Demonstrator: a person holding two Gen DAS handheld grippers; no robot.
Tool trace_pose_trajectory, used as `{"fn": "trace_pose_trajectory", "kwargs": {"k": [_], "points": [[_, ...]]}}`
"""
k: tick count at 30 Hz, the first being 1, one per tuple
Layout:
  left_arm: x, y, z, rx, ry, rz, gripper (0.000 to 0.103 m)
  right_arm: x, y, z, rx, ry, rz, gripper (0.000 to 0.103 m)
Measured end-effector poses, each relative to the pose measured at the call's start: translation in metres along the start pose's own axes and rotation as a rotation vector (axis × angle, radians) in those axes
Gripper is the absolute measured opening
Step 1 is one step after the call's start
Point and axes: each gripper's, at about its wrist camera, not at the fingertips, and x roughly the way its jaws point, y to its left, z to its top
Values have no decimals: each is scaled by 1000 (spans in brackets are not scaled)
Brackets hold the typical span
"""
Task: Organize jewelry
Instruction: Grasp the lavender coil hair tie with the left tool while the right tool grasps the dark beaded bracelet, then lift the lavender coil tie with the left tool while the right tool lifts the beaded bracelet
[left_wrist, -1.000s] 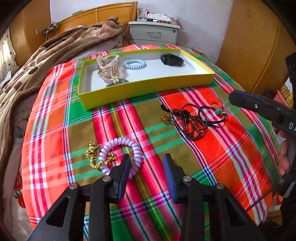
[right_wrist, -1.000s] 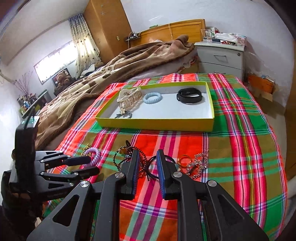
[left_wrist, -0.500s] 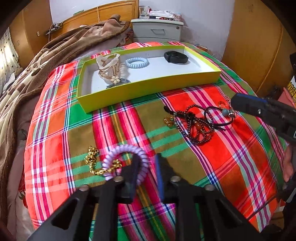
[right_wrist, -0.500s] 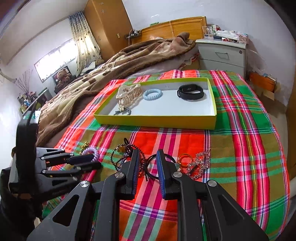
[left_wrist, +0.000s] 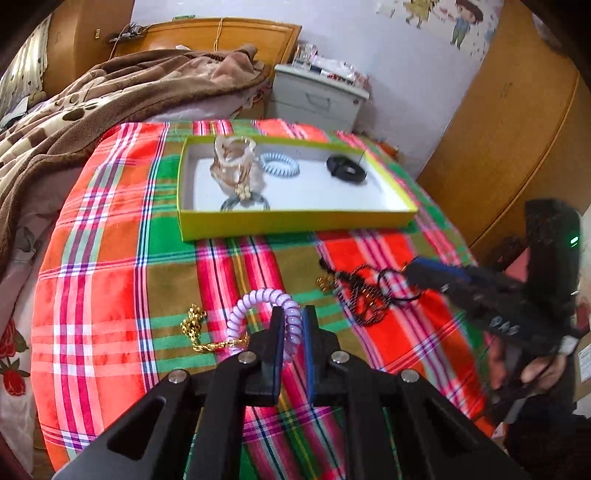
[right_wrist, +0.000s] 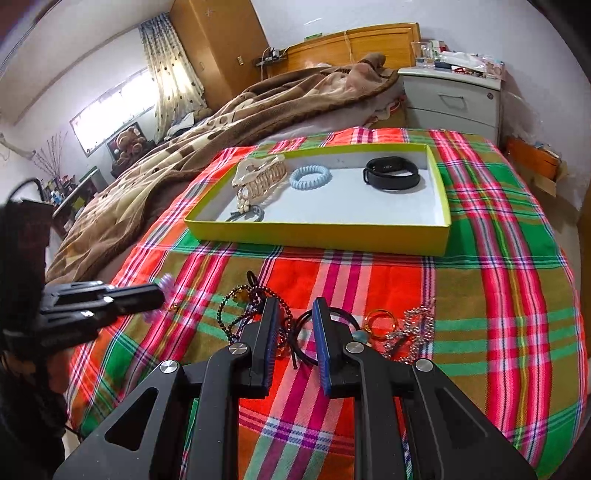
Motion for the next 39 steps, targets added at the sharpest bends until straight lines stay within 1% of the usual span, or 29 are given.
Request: {"fn": "trace_pose_trajectory", "kwargs": {"k": [3, 7, 9, 17, 19, 20, 22, 23, 25, 27, 29, 31, 33, 34, 35, 36, 37, 38, 39], "points": [[-7, 1, 3, -18, -23, -36, 10, 6, 1, 1, -5, 12, 11, 19], [-12, 2, 7, -28, -38, -38, 10, 10, 2, 3, -16, 22, 42, 19], [-14, 4, 7, -36, -44, -53, 10, 15, 2, 5, -22, 42, 55, 19], [-24, 12, 10, -76, -62, -96, 10, 33, 13, 11, -85, 96, 78, 19], [-26, 13, 11, -82, -65, -110, 10, 37, 15, 12, -100, 109, 70, 19], [-27, 15, 11, -98, -65, -134, 10, 38, 16, 12, -106, 114, 68, 19], [-29, 22, 13, -148, -70, -219, 10, 41, 15, 12, -108, 127, 78, 19], [-29, 24, 13, -168, -73, -242, 10, 43, 15, 13, -108, 134, 78, 19], [-26, 34, 14, -225, -70, -281, 10, 46, 15, 11, -110, 146, 78, 19], [-19, 47, 12, -307, -49, -319, 10, 46, 15, 9, -111, 154, 86, 19], [-13, 58, 8, -375, -37, -331, 10, 47, 16, 9, -116, 161, 87, 19], [-10, 62, 5, -408, -39, -358, 10, 47, 17, 8, -123, 164, 84, 19], [-10, 64, 3, -424, -39, -365, 10, 47, 18, 8, -127, 169, 87, 19], [-10, 65, 3, -429, -50, -388, 10, 48, 19, 8, -132, 171, 85, 19], [-12, 67, 3, -447, -66, -434, 10, 49, 19, 8, -133, 173, 85, 20], [-13, 69, 2, -471, -82, -491, 10, 50, 19, 8, -131, 177, 84, 27], [-13, 70, 3, -480, -93, -516, 10, 51, 19, 8, -129, 182, 83, 35], [-13, 72, 2, -488, -101, -527, 10, 51, 20, 8, -128, 181, 92, 47], [-12, 75, 2, -501, -98, -529, 10, 51, 22, 8, -128, 178, 111, 53]]}}
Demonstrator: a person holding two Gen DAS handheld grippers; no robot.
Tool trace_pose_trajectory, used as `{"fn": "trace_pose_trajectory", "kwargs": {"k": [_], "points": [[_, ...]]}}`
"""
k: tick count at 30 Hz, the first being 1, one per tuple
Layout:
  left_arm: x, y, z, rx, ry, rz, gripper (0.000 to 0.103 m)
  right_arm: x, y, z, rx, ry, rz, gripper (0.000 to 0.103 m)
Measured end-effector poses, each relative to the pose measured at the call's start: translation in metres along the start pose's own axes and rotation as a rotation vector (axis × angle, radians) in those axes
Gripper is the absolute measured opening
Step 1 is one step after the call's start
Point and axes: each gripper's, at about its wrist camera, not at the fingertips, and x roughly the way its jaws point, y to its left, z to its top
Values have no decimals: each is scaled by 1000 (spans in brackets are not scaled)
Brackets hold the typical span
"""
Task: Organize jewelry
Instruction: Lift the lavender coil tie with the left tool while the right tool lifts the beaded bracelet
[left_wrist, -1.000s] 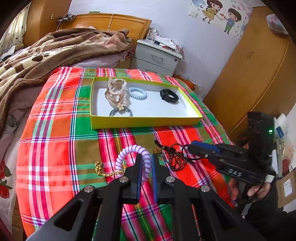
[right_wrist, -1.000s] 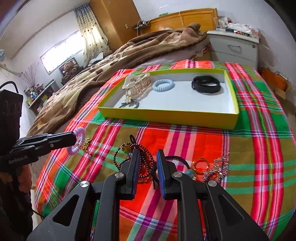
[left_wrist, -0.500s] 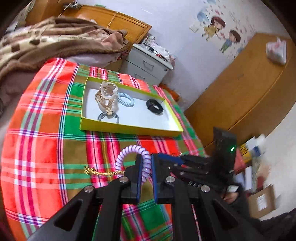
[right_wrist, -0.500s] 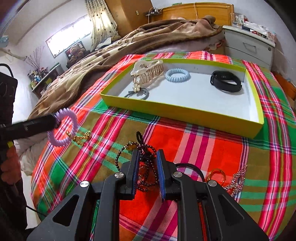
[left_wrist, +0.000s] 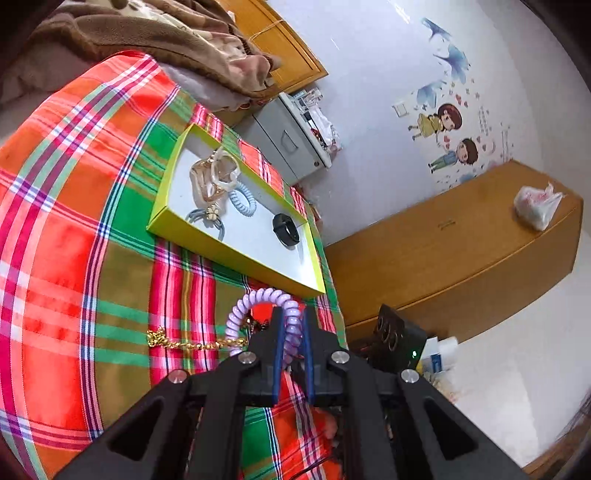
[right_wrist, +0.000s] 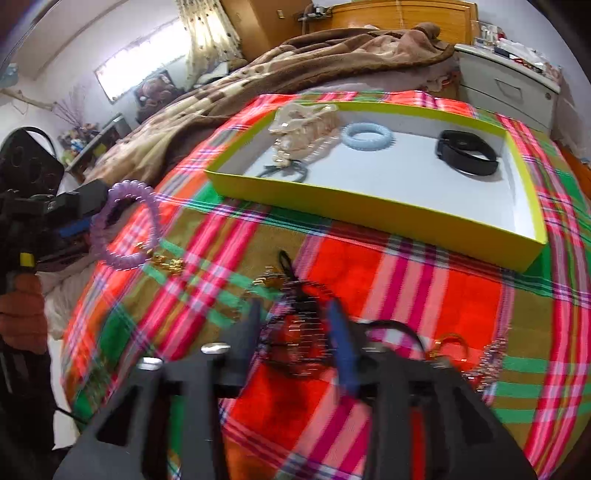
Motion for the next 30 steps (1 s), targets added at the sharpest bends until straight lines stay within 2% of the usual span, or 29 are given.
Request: {"fn": "trace_pose_trajectory", "kwargs": {"k": [3, 5, 8, 10, 14, 16, 17, 19, 25, 30], "points": [[-2, 17, 1, -78, 2, 50, 10, 1, 9, -1, -36, 6, -38, 53], [-3, 23, -1, -108, -11, 33, 10, 2, 12, -1, -49, 7, -55, 53], [-2, 18, -2, -90, -13, 20, 10, 2, 11, -1, -47, 10, -63, 53], [-2, 10, -1, -67, -13, -9, 10, 2, 12, 0, -52, 10, -88, 53], [-9, 7, 5, -69, -62, -119, 10, 2, 7, 1, -26, 3, -114, 53], [-6, 19, 5, -98, -47, -41, 10, 1, 7, 1, -24, 4, -122, 53], [-4, 24, 4, -116, -34, -30, 10, 0, 7, 1, -30, 2, -135, 53], [-2, 28, 1, -138, -25, -32, 10, 0, 8, 2, -38, 1, -154, 53], [6, 6, 4, -54, -18, -15, 10, 4, 8, 3, -48, 13, -157, 53], [5, 5, 2, -27, -8, 9, 10, 7, 11, 5, -57, 25, -184, 53]]}}
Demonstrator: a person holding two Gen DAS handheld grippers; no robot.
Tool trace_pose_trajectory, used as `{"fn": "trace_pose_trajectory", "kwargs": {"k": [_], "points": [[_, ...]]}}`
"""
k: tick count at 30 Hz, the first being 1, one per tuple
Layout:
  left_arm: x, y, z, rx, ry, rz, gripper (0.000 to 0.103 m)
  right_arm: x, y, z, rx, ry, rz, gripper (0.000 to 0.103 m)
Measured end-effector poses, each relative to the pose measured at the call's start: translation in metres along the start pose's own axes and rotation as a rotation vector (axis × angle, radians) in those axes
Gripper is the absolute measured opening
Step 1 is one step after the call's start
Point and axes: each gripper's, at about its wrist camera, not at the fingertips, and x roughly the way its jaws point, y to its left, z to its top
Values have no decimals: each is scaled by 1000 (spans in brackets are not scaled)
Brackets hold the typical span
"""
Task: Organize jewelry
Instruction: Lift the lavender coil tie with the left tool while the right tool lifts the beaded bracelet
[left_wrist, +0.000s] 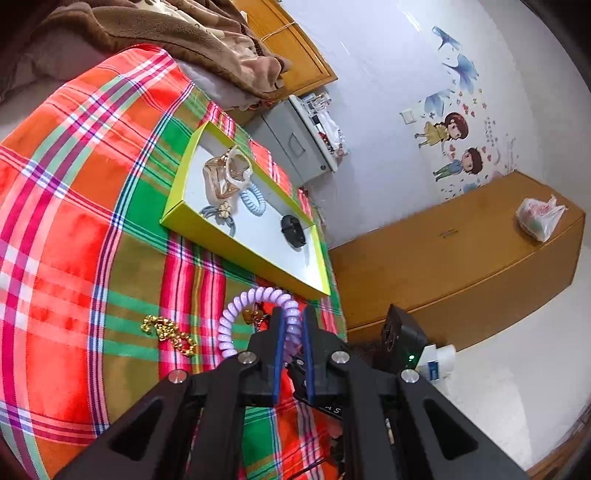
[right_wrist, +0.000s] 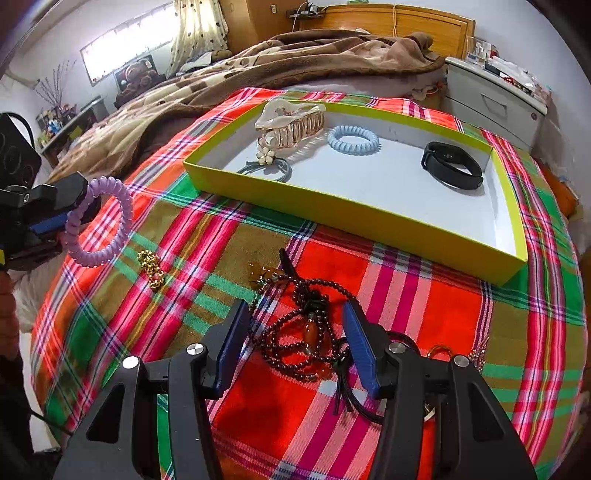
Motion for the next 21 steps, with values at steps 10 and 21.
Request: {"fn": "trace_pose_trajectory", "kwargs": {"k": [10, 21], "points": [[-4, -6, -1, 19, 0, 4, 10, -1, -3, 0, 14, 0, -60, 20], [-9, -16, -1, 46, 2, 23, 10, -14, -3, 0, 42, -39, -40, 15]]}}
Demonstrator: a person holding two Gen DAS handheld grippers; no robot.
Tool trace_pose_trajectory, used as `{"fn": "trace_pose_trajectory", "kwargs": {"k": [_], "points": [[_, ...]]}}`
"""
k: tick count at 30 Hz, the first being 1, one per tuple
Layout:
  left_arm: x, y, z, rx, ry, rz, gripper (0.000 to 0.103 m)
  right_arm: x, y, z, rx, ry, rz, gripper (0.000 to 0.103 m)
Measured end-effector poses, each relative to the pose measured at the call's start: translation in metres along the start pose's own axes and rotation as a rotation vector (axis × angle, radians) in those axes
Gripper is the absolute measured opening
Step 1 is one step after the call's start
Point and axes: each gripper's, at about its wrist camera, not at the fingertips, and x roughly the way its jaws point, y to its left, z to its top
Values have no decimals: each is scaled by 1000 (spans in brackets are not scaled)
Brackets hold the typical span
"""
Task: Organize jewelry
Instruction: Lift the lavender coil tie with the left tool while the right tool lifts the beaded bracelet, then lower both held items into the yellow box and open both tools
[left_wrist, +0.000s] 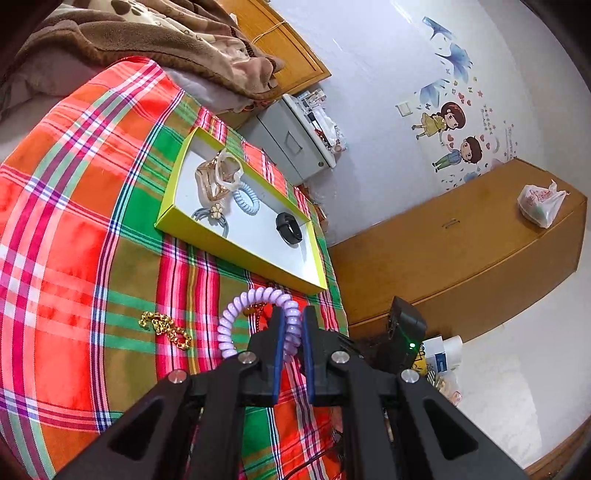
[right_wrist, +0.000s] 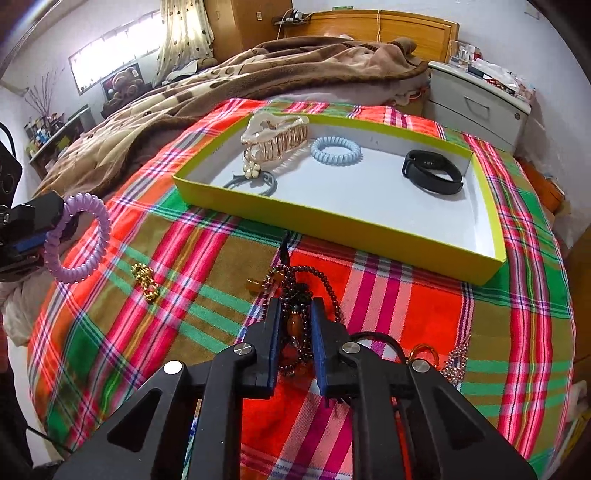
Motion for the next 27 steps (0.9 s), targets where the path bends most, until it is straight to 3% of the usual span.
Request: {"fn": "trace_pose_trajectory", "kwargs": {"k": [17, 27], "points": [[2, -32, 21, 78, -9, 15, 10, -47, -7, 25, 24, -126, 4, 15], [29, -53, 52, 139, 7, 12, 10, -54, -32, 51, 52, -164, -14, 15]]}}
